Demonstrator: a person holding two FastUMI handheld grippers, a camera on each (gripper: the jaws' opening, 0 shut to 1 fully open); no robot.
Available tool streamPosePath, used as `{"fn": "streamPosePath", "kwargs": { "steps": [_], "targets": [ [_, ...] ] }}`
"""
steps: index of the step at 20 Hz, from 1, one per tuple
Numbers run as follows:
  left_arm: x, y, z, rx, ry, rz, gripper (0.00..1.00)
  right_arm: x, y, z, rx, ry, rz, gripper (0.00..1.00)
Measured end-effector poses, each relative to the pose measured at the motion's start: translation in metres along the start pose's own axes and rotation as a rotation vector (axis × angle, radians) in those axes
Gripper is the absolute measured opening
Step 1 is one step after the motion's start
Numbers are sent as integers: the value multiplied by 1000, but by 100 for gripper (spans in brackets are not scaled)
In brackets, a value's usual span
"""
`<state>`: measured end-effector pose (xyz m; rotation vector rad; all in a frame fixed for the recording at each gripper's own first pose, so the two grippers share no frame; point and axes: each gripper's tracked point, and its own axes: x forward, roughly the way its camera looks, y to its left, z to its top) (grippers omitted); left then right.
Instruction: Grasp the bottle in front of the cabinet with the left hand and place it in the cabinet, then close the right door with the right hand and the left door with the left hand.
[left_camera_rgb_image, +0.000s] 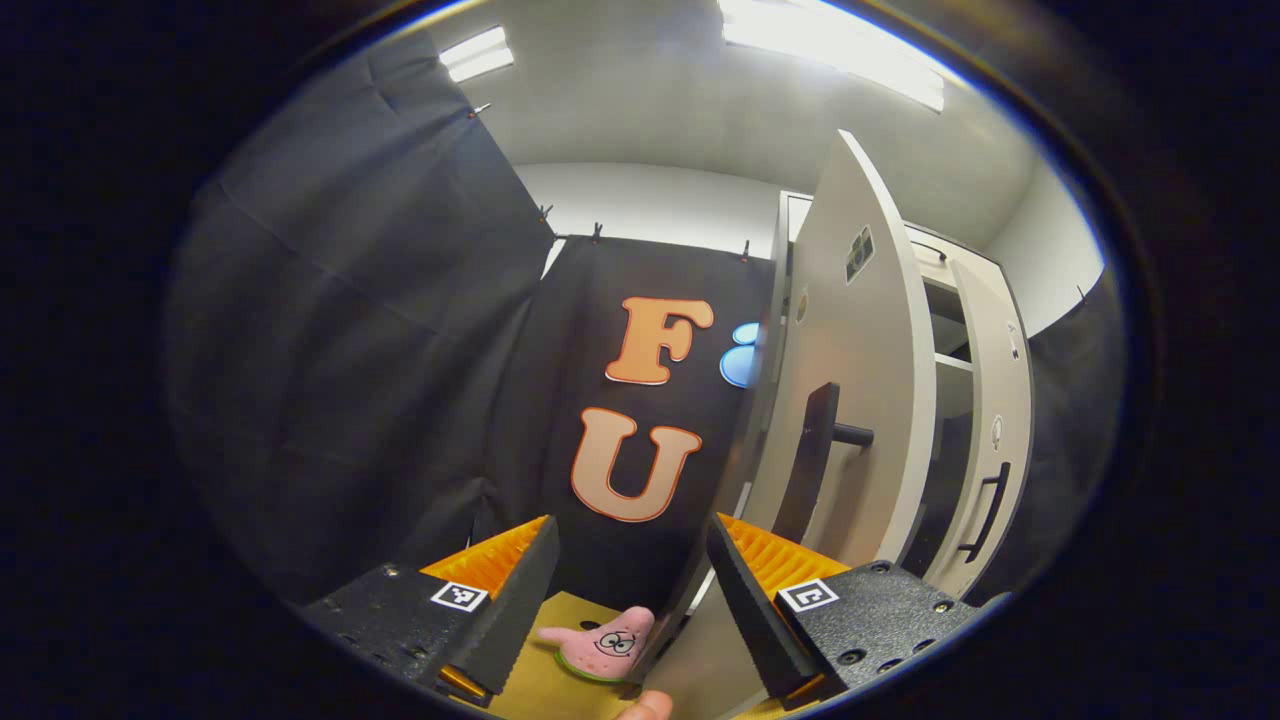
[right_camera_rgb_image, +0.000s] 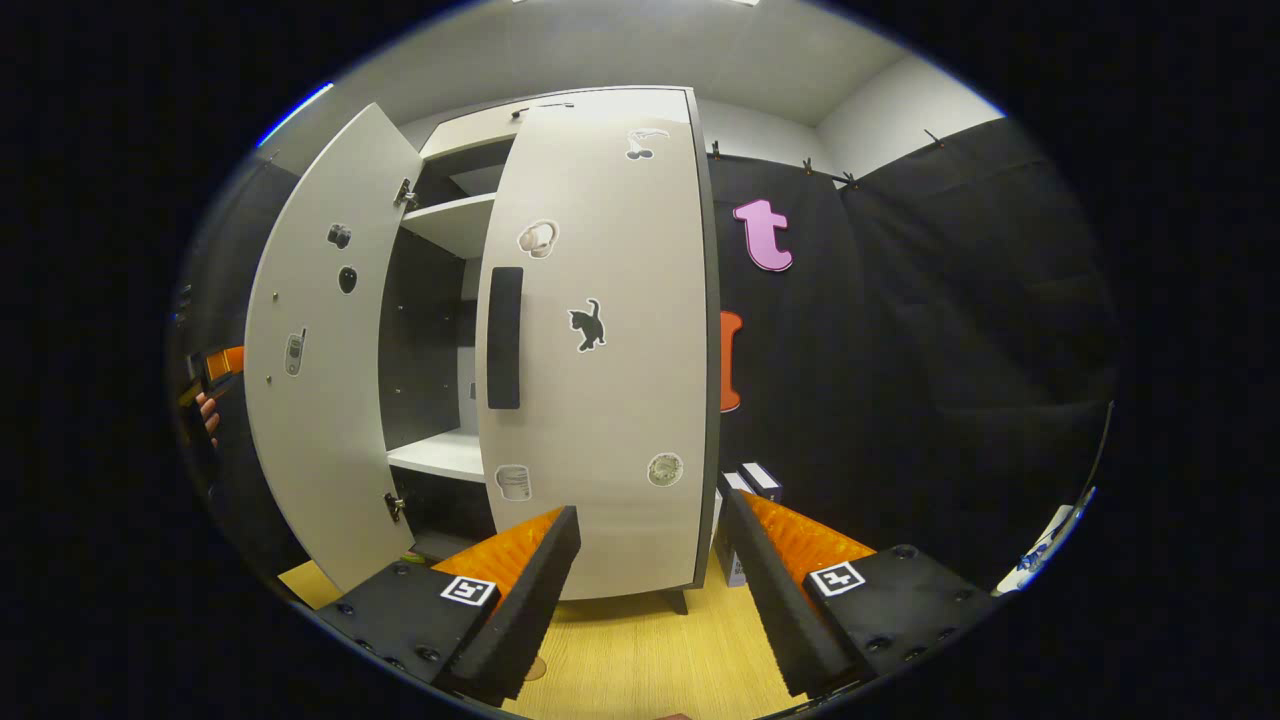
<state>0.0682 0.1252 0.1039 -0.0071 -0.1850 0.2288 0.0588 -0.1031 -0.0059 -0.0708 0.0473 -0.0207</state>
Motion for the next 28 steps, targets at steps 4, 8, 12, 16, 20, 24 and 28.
{"fn": "streamPosePath", "kwargs": {
  "steps": [4,8,12,16,20,24,28],
  "targets": [
    [-2,-35,-6,23,15,-82,90,-3,3,-3,7,3,5,98],
    [2,-67,-15,-14,35,-161,91,-9,3,-1,7,-4,-1,98],
    [7,-102,-25,-21,45,-221,90,-17,-3,-1,3,-5,-20,98],
    [15,-140,-45,-34,80,-276,93,-25,-7,2,-7,-10,-35,98],
    [15,-149,-51,-75,90,-287,94,-32,-10,6,-5,-18,-44,98],
    [4,-146,-47,-78,86,-291,94,-34,-9,8,7,-28,-41,98],
    [-14,-133,-44,-51,80,-289,94,-34,-1,8,15,-33,-21,98]
  ]
}}
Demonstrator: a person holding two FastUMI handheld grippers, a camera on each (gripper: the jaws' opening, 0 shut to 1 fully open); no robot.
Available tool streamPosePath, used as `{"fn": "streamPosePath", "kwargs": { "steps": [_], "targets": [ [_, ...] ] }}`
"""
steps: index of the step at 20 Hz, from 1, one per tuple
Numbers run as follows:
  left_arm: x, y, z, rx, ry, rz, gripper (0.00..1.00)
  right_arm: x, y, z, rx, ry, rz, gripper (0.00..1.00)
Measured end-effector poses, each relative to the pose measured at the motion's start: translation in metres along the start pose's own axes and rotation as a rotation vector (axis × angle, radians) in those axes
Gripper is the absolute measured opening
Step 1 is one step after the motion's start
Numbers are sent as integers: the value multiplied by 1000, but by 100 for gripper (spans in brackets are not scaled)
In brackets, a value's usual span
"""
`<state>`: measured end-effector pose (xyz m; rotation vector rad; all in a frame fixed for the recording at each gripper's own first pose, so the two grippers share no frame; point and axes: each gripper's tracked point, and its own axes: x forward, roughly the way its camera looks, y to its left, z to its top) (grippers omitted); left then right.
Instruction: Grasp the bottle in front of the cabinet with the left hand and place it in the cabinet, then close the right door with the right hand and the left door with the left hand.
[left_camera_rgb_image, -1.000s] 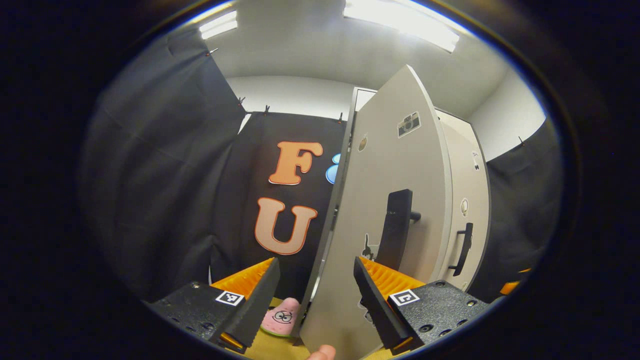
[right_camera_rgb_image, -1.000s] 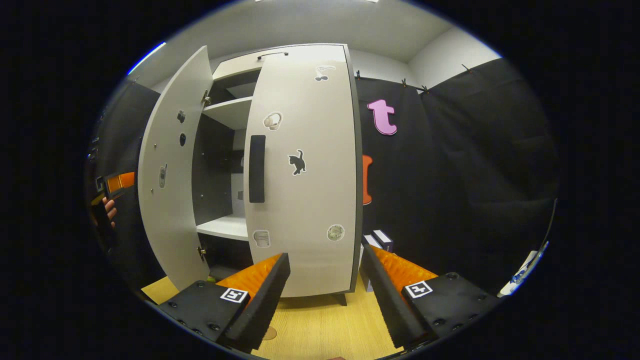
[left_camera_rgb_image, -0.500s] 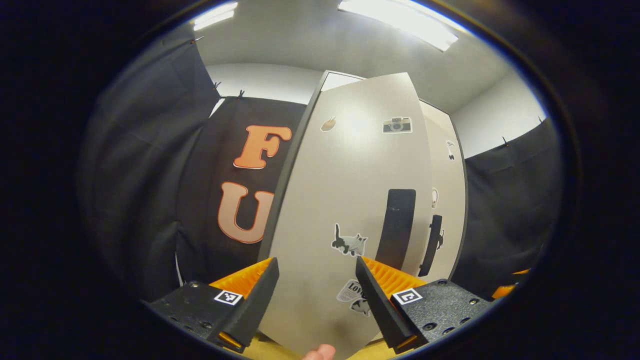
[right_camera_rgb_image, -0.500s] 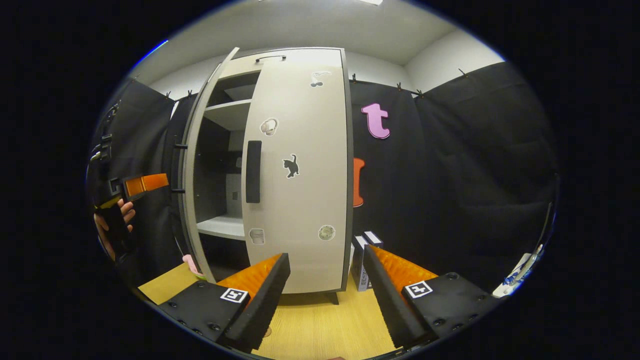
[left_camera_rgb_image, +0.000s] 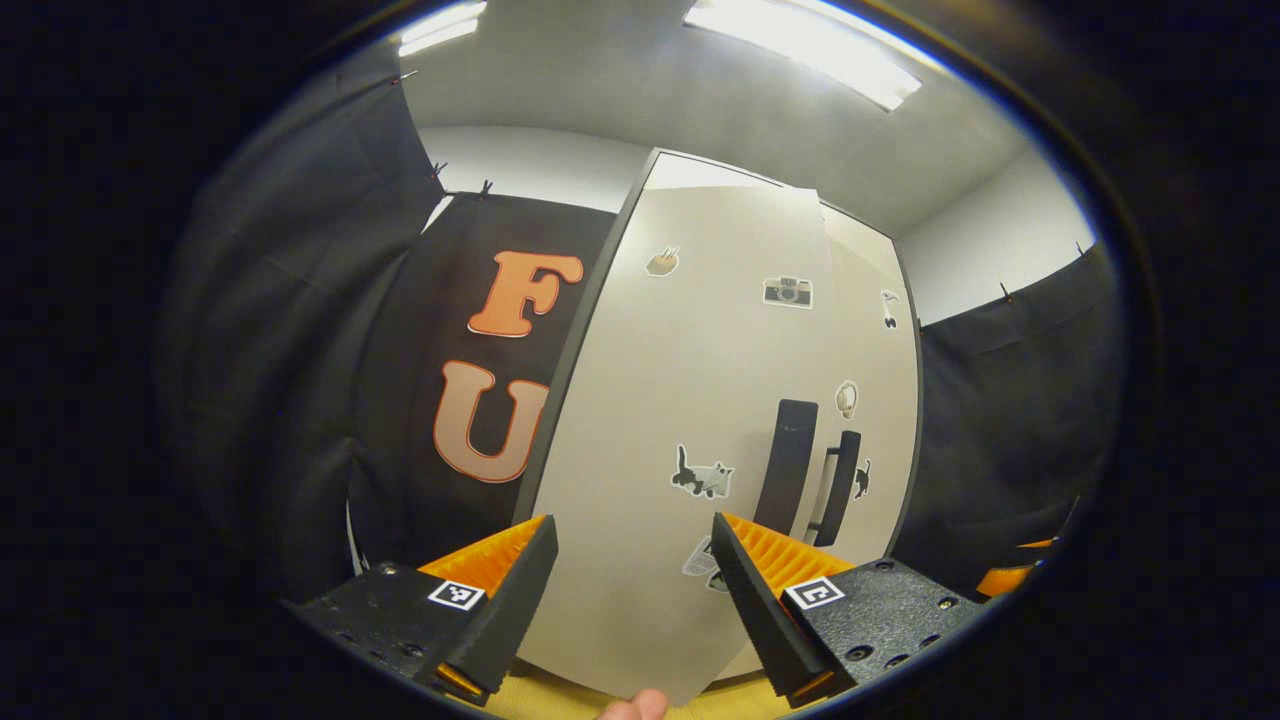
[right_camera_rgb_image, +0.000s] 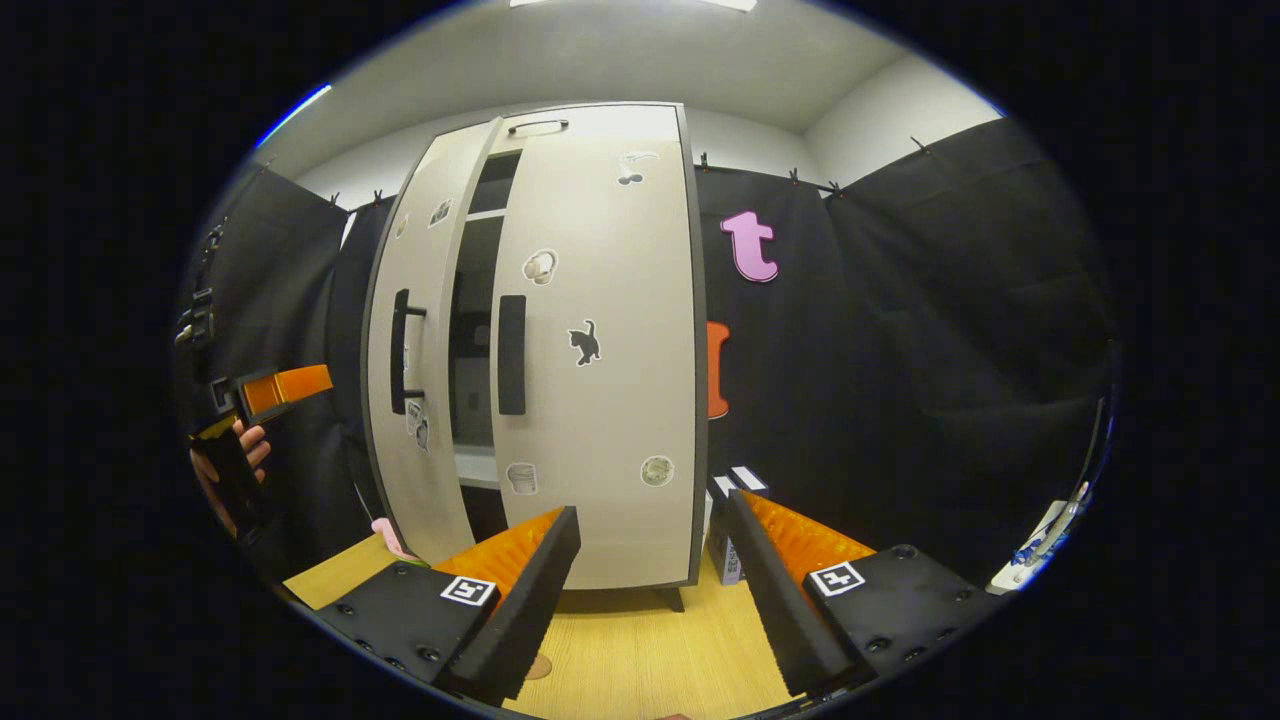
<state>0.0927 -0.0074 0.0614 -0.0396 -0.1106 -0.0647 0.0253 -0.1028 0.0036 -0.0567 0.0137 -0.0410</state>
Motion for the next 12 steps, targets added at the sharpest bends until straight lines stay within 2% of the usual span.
{"fn": "streamPosePath", "kwargs": {
  "steps": [2,3,4,7,8,9,12],
  "targets": [
    [-13,3,-3,25,9,11,94,1,8,-2,3,2,23,98],
    [-19,5,-5,39,15,20,94,1,12,-3,4,4,31,89],
    [-25,6,-9,50,22,29,94,1,16,-3,5,3,36,98],
    [-41,4,-22,62,54,27,94,0,25,-4,19,-9,44,98],
    [-47,5,-27,68,59,31,94,-1,30,-4,27,-16,48,89],
    [-54,6,-32,76,69,37,94,-3,32,-3,29,-25,53,98],
    [-73,2,-54,87,119,41,94,-7,33,-2,10,-35,41,98]
  ]
}}
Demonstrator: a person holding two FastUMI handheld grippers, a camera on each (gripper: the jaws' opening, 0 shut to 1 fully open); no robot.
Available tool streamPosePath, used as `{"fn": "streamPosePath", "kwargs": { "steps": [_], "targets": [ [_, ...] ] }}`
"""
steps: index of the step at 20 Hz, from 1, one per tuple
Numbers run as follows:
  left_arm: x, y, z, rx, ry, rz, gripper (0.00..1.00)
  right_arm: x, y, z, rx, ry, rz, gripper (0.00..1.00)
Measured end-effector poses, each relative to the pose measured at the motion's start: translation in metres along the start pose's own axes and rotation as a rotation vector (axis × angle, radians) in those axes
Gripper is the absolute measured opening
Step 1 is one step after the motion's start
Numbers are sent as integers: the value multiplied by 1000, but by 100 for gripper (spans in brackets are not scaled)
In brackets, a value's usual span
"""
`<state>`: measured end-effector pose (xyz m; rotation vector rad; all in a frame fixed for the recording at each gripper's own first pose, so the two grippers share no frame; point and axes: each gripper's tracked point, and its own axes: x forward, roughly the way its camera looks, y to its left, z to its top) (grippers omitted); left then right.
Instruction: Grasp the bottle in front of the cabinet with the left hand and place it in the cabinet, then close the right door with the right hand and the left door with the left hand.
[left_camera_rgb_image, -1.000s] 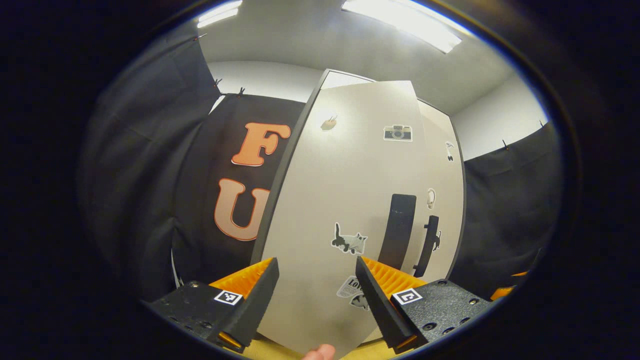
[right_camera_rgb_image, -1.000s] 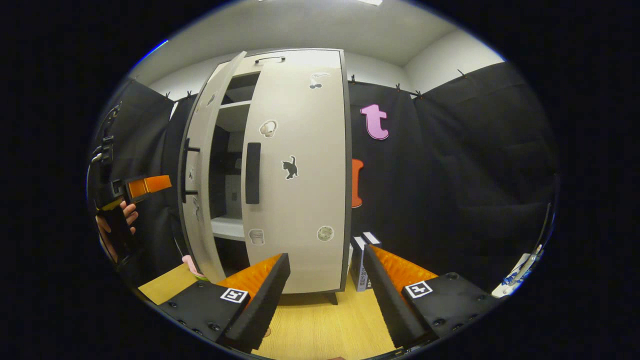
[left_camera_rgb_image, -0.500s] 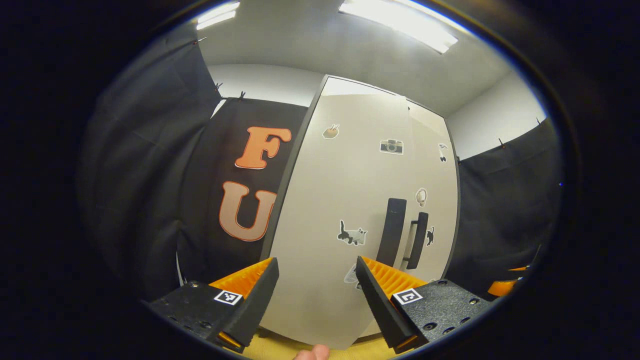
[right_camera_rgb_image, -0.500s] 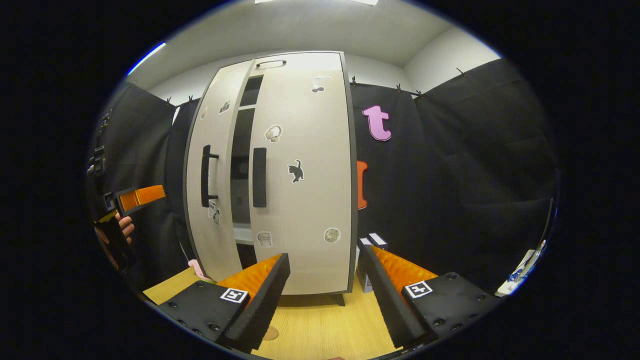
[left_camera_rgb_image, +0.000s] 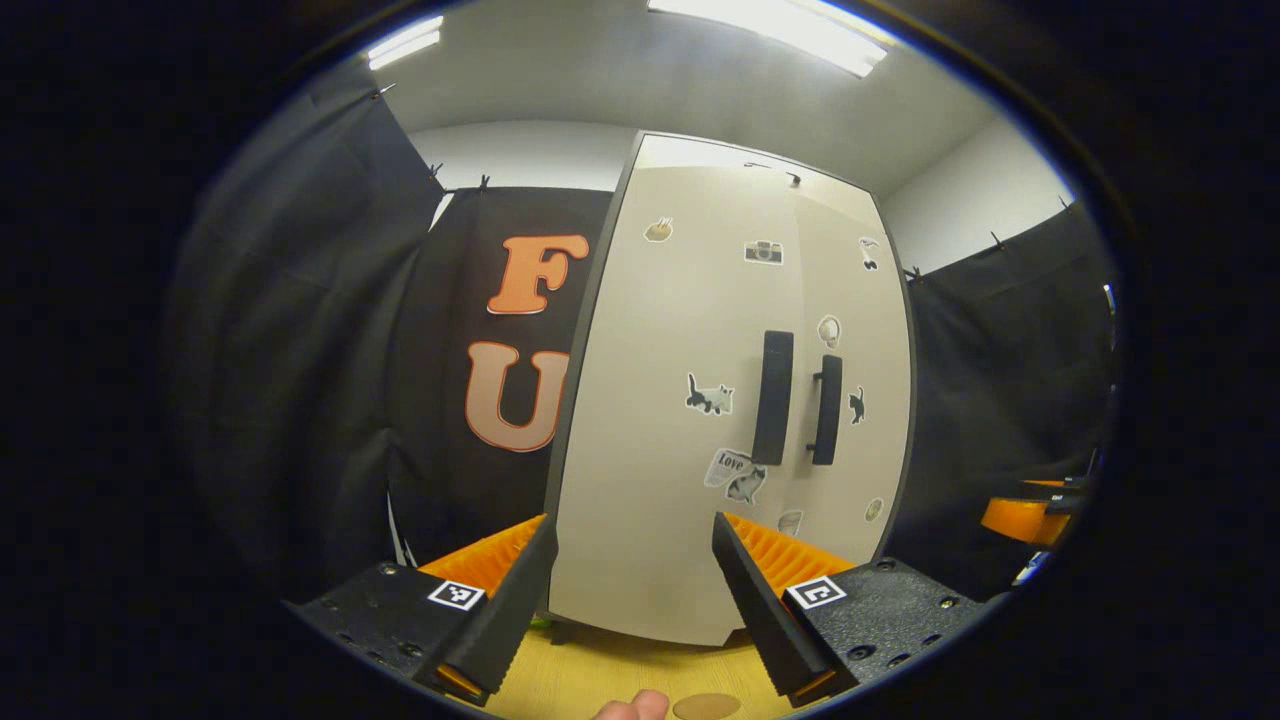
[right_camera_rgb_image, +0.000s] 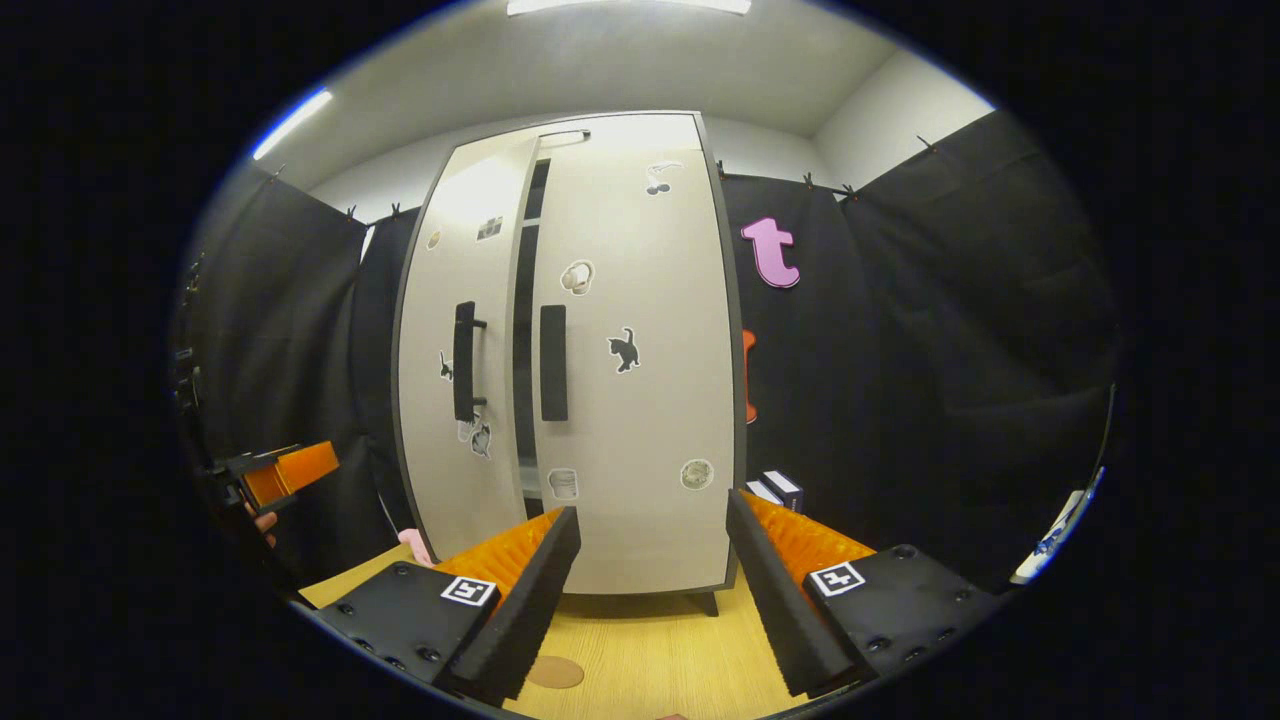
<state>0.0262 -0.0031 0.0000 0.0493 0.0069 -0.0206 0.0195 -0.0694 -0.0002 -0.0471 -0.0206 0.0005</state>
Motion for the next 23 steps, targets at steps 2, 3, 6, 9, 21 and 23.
{"fn": "streamPosePath", "kwargs": {
  "steps": [2,3,6,9,21,23],
  "targets": [
    [-8,-4,-9,-14,17,-5,94,-2,3,2,6,-8,-1,98],
    [-13,-5,-12,-19,20,-4,94,-4,5,1,14,-9,3,98],
    [-27,-8,-15,-27,5,-2,94,-11,4,-1,30,-14,-1,98],
    [-32,-10,-12,-35,-11,-4,94,-17,0,-6,31,-15,-15,98],
    [-37,-10,-11,-29,-8,-4,95,-25,-5,-13,20,12,-35,98],
    [-39,-9,-12,-33,-5,-2,95,-25,-3,-14,21,13,-32,98]
  ]
}}
